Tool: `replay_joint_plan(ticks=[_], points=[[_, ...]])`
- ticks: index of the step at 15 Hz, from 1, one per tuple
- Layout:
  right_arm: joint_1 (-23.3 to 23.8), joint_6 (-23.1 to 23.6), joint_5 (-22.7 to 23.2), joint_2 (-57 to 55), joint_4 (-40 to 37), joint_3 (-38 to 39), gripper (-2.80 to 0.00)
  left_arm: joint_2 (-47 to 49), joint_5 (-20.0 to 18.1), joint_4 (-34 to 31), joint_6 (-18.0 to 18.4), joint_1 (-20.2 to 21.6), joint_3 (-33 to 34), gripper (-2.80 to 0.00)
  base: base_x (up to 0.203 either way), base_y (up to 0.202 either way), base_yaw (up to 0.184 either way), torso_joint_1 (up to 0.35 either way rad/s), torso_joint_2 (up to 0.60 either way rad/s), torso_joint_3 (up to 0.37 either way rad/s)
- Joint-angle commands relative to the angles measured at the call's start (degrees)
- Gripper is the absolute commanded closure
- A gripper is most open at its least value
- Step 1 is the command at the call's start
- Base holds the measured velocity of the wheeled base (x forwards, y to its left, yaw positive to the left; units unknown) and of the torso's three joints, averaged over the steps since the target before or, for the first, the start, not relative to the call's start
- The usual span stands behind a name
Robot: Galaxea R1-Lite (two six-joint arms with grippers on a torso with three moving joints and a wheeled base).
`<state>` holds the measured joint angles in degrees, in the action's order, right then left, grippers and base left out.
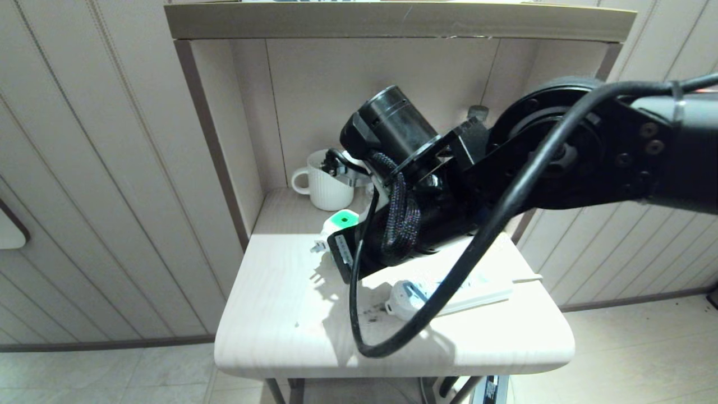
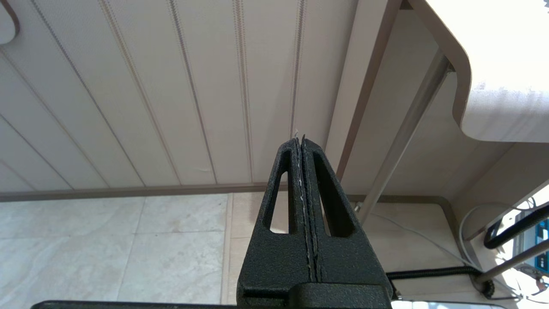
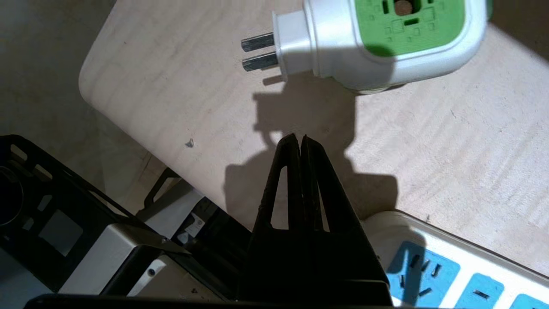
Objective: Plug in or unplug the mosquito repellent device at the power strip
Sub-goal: Pick up the mosquito repellent liquid
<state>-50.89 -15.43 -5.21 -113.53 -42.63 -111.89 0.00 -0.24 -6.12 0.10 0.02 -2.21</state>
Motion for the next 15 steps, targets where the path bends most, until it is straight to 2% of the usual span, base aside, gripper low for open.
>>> replay_joint_plan(ticks=[1, 12, 15], points=[[-0.8, 0.0, -0.1, -0.6, 0.2, -0.1, 0.00, 0.1, 0.0, 0.0, 0.0, 0.0, 0.0, 0.00, 0.000, 0.000, 0.000, 0.000, 0.00, 0.000], [-1.3, 0.4, -0.2, -2.7, 5.4, -0.1, 0.00, 0.1, 0.0, 0.0, 0.0, 0.1, 0.0, 0.00, 0.000, 0.000, 0.000, 0.000, 0.00, 0.000], [-1.4, 0.5, -3.8, -3.7, 7.6, -0.1, 0.00, 0.1, 0.0, 0.0, 0.0, 0.1, 0.0, 0.00, 0.000, 0.000, 0.000, 0.000, 0.00, 0.000]])
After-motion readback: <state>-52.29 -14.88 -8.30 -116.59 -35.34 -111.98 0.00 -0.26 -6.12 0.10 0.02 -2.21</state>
